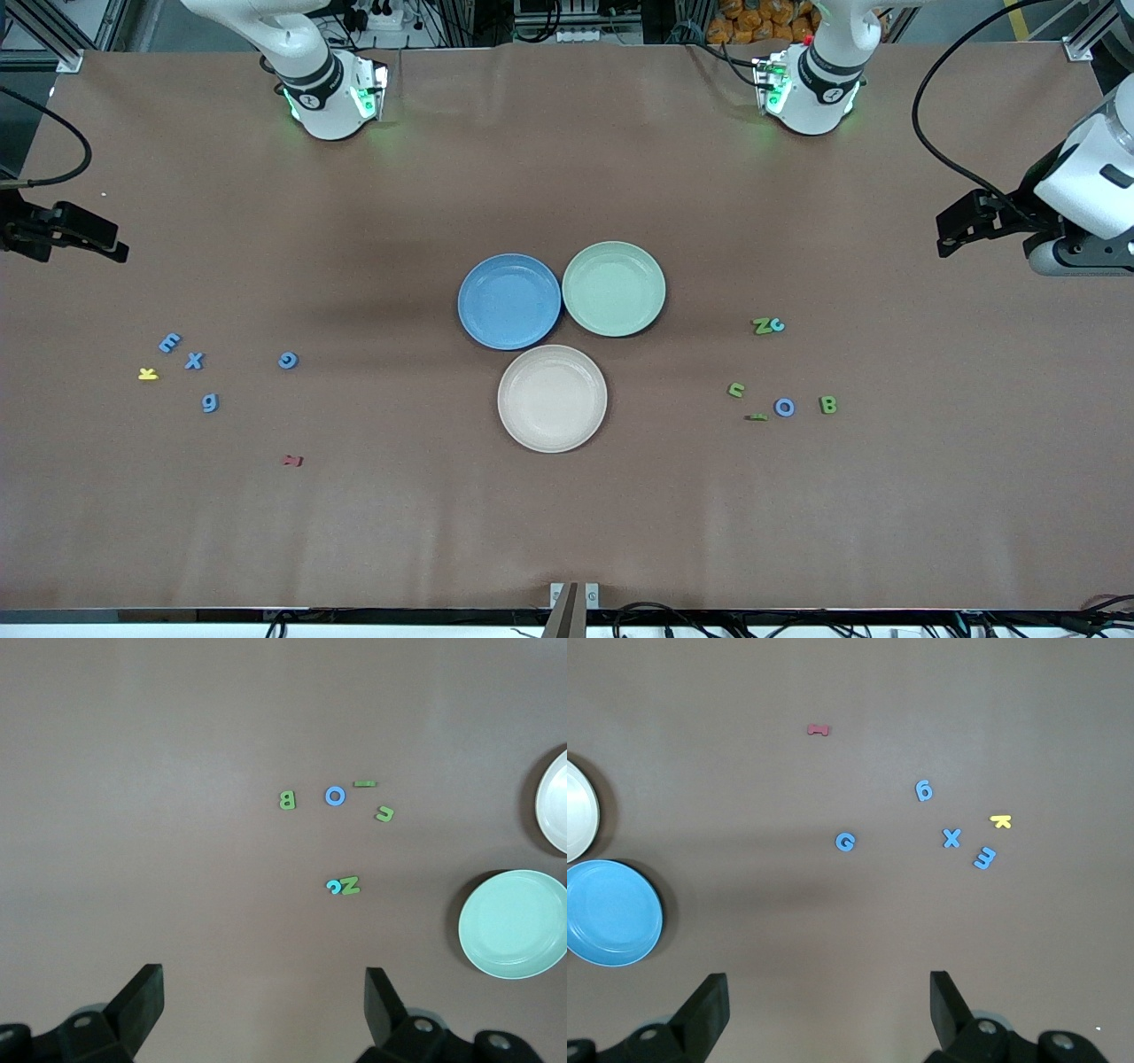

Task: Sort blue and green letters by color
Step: 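Move the right gripper and the left gripper down toward the letters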

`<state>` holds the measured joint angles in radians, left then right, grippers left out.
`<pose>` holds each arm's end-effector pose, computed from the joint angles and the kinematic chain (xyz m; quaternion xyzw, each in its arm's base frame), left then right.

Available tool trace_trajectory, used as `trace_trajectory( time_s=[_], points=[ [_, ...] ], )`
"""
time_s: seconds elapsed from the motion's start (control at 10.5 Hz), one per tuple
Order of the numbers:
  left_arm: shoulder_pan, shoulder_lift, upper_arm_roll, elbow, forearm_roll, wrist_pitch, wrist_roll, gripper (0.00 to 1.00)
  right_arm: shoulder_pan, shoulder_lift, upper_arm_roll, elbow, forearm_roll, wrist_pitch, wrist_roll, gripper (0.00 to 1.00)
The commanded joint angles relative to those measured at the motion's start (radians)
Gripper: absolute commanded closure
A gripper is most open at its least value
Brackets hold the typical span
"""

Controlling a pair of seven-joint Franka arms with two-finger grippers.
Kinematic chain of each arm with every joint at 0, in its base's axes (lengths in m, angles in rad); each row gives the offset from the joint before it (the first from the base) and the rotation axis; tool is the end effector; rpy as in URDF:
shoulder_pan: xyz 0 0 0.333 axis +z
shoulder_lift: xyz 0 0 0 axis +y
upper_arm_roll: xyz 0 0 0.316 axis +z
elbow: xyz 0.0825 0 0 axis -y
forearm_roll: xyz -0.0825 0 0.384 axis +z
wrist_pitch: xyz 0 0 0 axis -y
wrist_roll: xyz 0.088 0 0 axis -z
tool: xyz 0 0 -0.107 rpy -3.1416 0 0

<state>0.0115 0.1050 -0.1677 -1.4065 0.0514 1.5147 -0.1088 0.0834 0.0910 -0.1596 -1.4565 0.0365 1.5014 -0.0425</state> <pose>0.5762 -0.0790 0.6379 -0.9996 0.0217 -0.0045 0.0165 0.5745 -0.0352 0.6213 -0.9996 0.0158 0.0218 0.0123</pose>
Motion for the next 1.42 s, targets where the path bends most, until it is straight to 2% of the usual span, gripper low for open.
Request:
trace_trajectory(
  time_s=[0.0, 0.28, 0.47, 0.66, 0.85, 1.04, 1.23, 1.33],
  points=[
    [0.001, -0.022, 0.004, -0.014, 0.016, -0.008, 0.018, 0.00, 0.002, -0.010, -0.001, 0.005, 0.011, -0.010, 0.016, 0.00],
    [0.010, -0.013, 0.004, -0.022, 0.012, -0.010, 0.026, 0.00, 0.004, -0.010, -0.001, 0.005, 0.011, -0.010, 0.016, 0.00],
    [0.016, 0.021, 0.002, -0.066, 0.004, 0.011, 0.059, 0.00, 0.002, -0.007, -0.001, 0.005, 0.013, 0.000, 0.018, 0.00],
    [0.012, 0.039, 0.000, -0.188, 0.007, 0.155, 0.063, 0.00, 0.001, 0.007, -0.003, -0.001, 0.017, 0.043, 0.016, 0.00],
    [0.021, 0.054, 0.002, -0.383, 0.015, 0.412, 0.060, 0.00, -0.008, 0.079, -0.003, -0.019, 0.017, 0.126, 0.010, 0.00],
    [0.045, 0.201, 0.002, -0.398, 0.005, 0.507, -0.021, 0.00, -0.007, 0.146, -0.003, -0.057, 0.020, 0.231, 0.003, 0.00],
    [0.050, 0.312, 0.004, -0.397, 0.015, 0.593, -0.066, 0.00, 0.010, 0.218, -0.001, -0.093, 0.022, 0.314, -0.011, 0.00],
    [0.054, 0.346, 0.005, -0.397, 0.016, 0.637, -0.066, 0.00, 0.012, 0.231, -0.001, -0.146, 0.028, 0.389, -0.011, 0.00]
  ],
)
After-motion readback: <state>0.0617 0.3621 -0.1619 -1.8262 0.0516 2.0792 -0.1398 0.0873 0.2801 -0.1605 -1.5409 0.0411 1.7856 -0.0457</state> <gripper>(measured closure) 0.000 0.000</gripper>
